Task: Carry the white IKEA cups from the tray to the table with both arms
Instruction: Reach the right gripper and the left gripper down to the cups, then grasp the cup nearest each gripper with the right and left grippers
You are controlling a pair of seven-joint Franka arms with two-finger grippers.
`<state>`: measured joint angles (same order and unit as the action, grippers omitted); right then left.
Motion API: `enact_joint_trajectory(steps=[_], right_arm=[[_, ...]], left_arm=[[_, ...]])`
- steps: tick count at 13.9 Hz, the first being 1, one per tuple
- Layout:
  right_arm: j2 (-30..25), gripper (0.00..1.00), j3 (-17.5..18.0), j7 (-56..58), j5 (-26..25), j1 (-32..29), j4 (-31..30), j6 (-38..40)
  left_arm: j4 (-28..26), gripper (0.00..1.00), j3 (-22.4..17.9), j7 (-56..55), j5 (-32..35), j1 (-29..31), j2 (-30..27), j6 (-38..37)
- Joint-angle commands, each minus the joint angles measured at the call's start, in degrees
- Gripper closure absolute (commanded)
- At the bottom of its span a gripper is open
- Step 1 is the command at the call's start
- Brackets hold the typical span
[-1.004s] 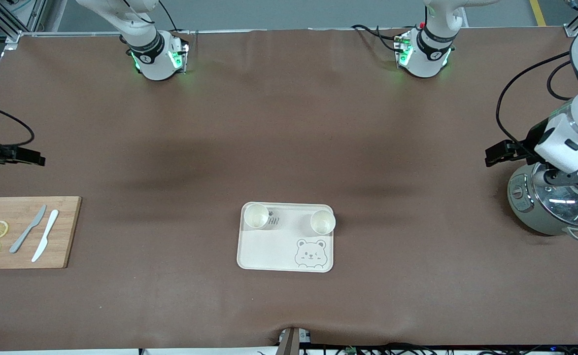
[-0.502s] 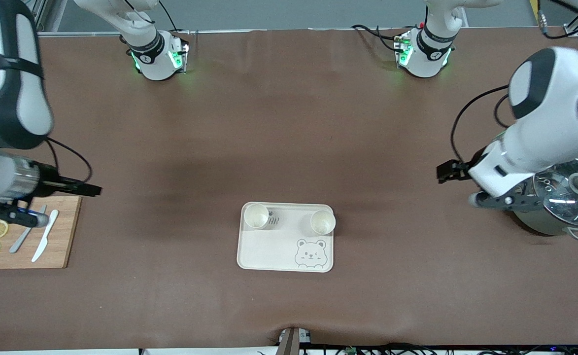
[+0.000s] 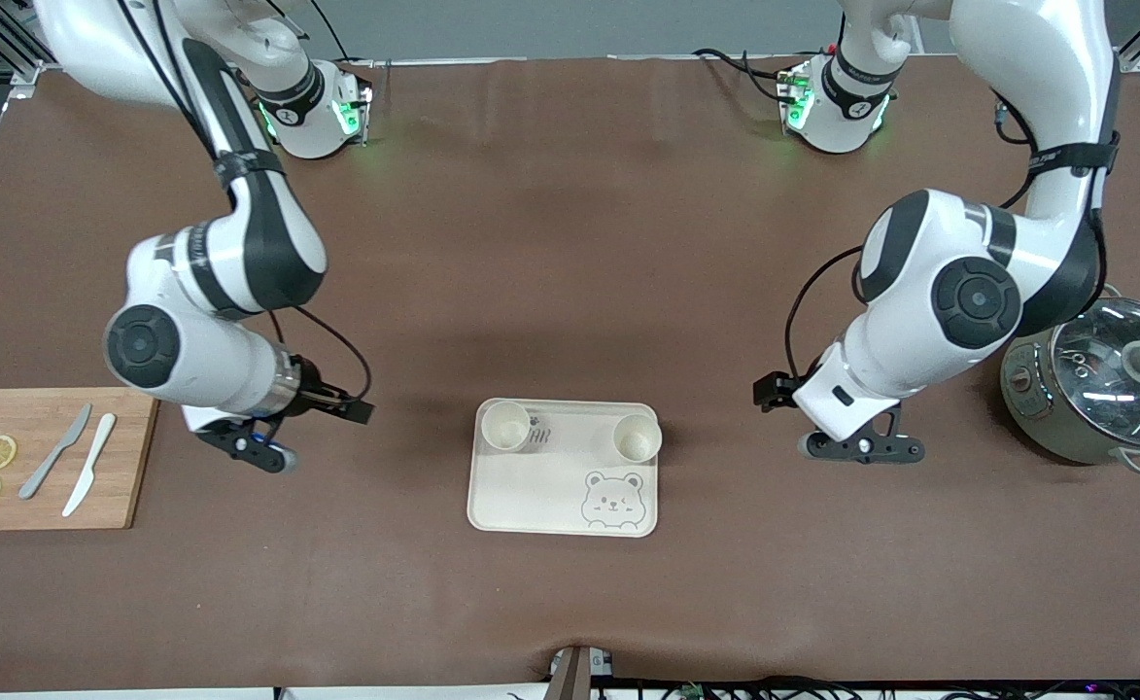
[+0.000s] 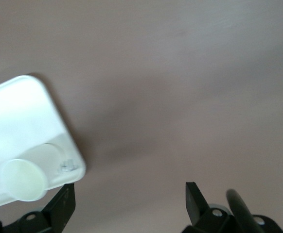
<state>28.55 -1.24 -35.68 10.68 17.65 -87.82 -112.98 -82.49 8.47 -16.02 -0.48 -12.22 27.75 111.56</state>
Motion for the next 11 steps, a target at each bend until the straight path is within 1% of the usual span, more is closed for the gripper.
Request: enact_joint_trajectory(steps=[1,3,5,6,8,9,11], right_arm=[[3.7,0.0,-0.6,-3.76,2.15,3.96,1.16,-6.0],[5.89,0.0,-0.52,-8.77,2.24,6.68,1.42,-10.4],[8.18,0.02,-0.6,-10.98,2.07,8.37,2.74,-11.56],[9.06,0.09,-0.52,-10.99,2.07,8.8,3.09,-12.0],[10.21,0.16,-0.52,-11.08,2.15,9.95,3.18,-14.98],[11.17,0.2,-0.6,-11.08,2.15,10.73,3.18,-16.04],[12.49,0.26,-0.6,-14.22,1.98,12.23,3.18,-18.5]], left_arm=[[1.72,0.0,-0.2,-0.85,-1.1,-1.05,2.13,2.08],[1.72,0.0,-0.2,-3.48,-1.19,-1.93,3.27,3.31],[1.72,0.0,-0.2,-5.77,-1.1,-3.86,4.94,5.67],[1.63,0.0,-0.2,-7.26,-1.1,-4.65,6.08,7.25],[1.54,0.0,-0.29,-11.12,-0.66,-7.72,8.02,11.29],[1.28,0.0,-0.64,-13.05,-0.49,-8.95,9.07,14.53],[0.32,0.0,-0.64,-14.04,0.3,-9.32,11.18,18.33]])
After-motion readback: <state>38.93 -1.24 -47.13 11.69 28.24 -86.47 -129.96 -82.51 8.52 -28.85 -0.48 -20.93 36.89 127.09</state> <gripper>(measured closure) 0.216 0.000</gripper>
